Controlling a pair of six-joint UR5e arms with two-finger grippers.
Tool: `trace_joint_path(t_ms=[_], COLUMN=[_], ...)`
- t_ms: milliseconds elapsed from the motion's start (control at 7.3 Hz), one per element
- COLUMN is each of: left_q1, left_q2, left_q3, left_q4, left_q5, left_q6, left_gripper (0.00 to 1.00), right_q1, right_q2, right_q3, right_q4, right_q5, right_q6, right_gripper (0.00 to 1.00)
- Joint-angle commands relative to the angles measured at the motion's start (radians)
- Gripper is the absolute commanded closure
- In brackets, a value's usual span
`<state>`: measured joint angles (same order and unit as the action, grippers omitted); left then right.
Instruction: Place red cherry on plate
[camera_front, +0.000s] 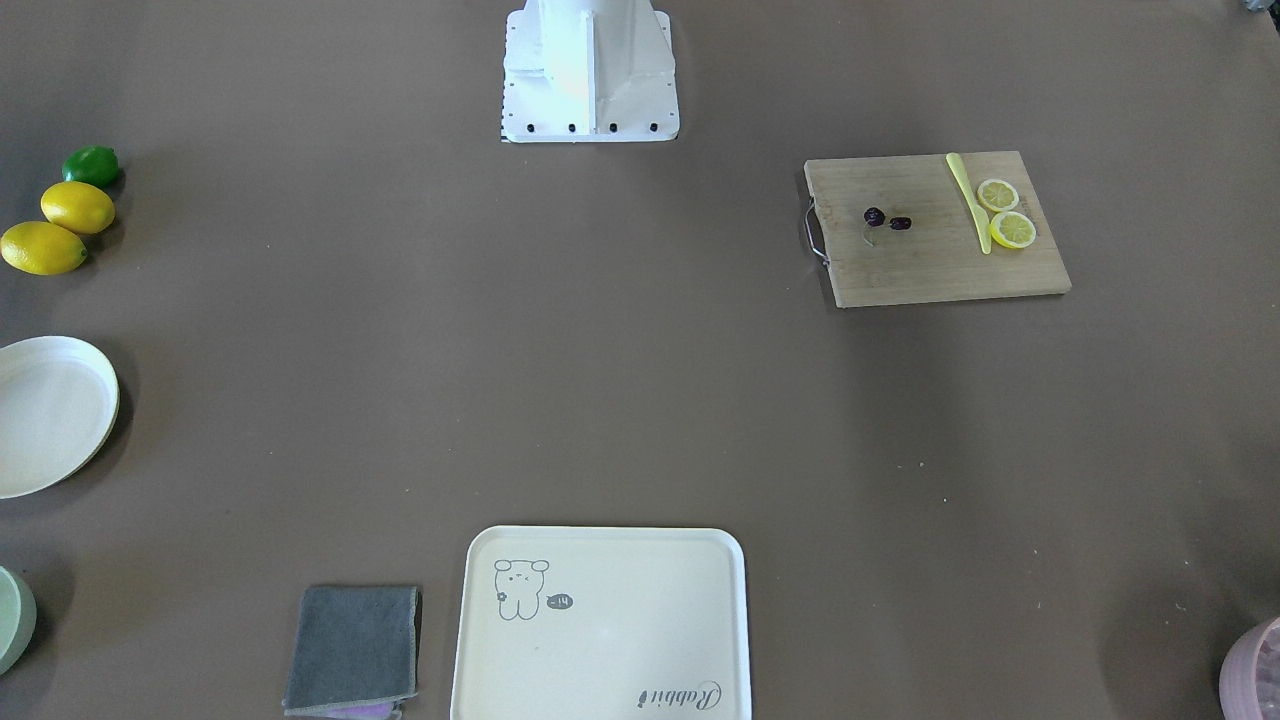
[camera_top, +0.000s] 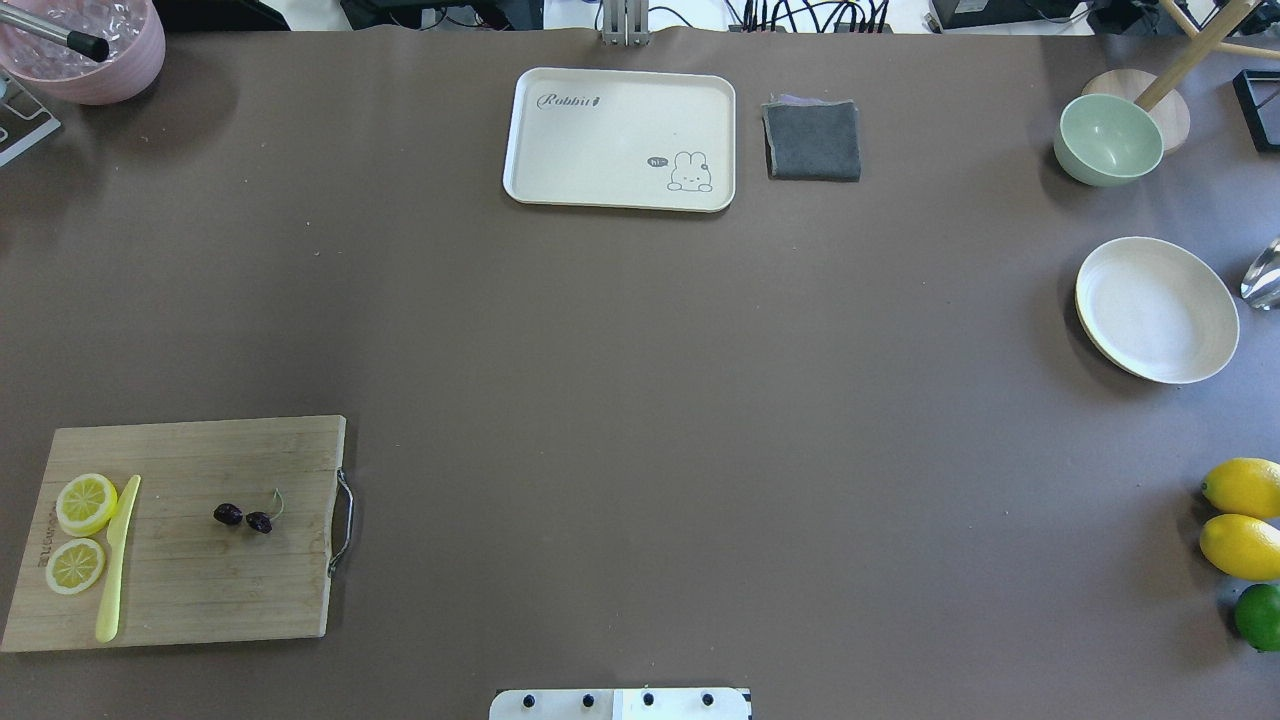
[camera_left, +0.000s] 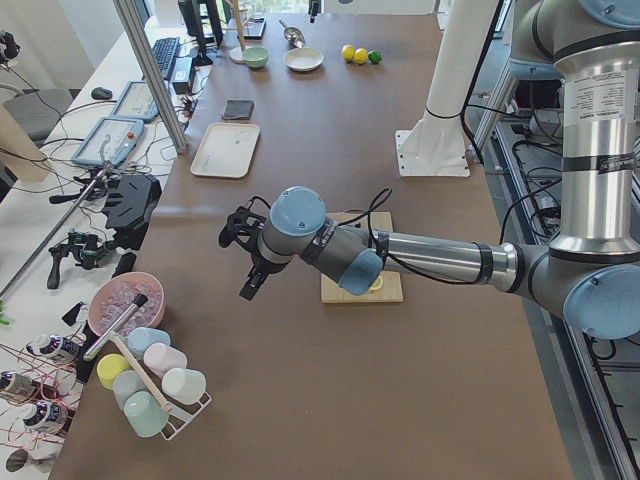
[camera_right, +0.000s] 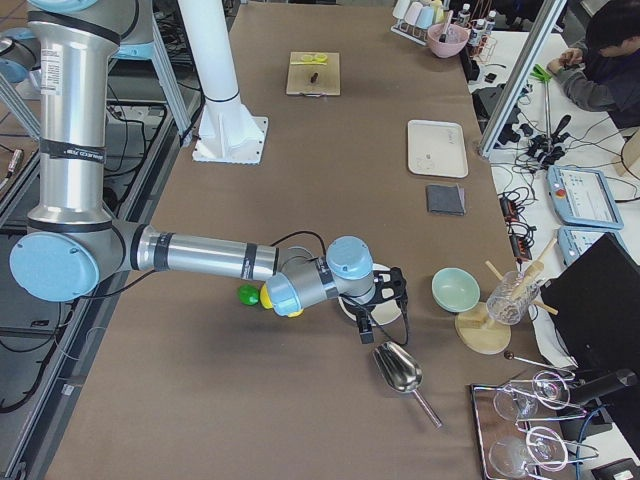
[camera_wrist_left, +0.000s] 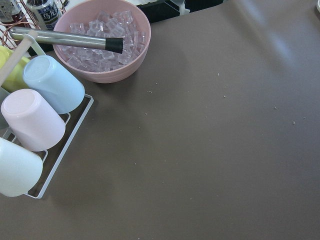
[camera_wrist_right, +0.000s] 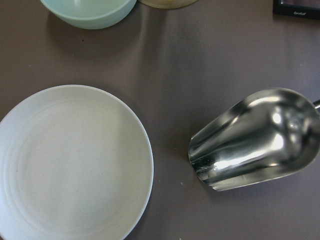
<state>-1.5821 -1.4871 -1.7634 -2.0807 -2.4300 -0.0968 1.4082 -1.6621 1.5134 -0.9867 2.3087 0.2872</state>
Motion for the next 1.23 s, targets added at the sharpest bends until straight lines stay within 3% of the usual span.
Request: trace_joint_path(t_ms=[0,137,274,548,959,1096], left_q1=[0.001,0.001,0.001,0.001,0.001,0.001], left_q2=[0.005,0.011,0.013,0.016,0.016,0.016], left_q3=[-0.004,-0.002,0.002,0.002,0.004,0.004], left_q4=[-0.002,-0.021,-0.038,-0.039,-0.039,-0.039], left_q5=[-0.001,-0.001,0.000,-0.001,0.000,0.000], left_q6=[0.000,-0.001,-0.003,-0.001,0.002,0.002], left_gripper=[0.02,0.02,0.02,0.02,0.02,0.02], right_q1=[-0.121,-0.158,-0.169,-0.176,-0.196,-0.199], right_q2=[0.022,0.030,0.028,0.027,0.028,0.028], right_q3=[-0.167,-0.220,-0.228,-0.231,-0.233,-0.234], right_q4=[0.290,0.374,0.387,0.401,0.399,0.399], right_q5=[-0.029,-0.060,-0.063,-0.063,-0.066,-0.068], right_q6=[0.230,0.297,0.335,0.424,0.432,0.435], right_gripper=[0.04,0.08,0.15,0.41,0.45,0.57])
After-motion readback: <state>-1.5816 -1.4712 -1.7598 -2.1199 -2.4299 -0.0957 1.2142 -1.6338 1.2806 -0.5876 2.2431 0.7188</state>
